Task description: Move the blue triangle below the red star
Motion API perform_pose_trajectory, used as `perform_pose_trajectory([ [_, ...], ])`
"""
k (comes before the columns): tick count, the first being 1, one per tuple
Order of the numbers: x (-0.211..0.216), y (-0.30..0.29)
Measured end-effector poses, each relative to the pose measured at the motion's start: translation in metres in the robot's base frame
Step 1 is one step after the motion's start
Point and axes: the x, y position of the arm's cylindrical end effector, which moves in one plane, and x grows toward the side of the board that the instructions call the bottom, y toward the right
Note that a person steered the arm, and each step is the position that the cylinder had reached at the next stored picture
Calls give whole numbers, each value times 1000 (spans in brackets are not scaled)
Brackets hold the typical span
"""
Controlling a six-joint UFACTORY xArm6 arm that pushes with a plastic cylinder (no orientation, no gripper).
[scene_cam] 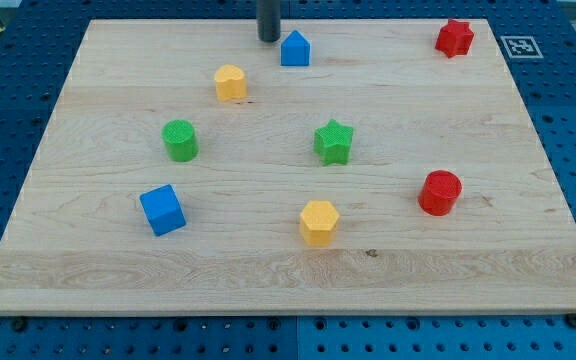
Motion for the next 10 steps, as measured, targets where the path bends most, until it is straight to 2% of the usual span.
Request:
perform_pose_trajectory([
  [1, 16, 0],
  [3, 21, 15],
  [8, 60, 227],
  [10, 65, 236],
])
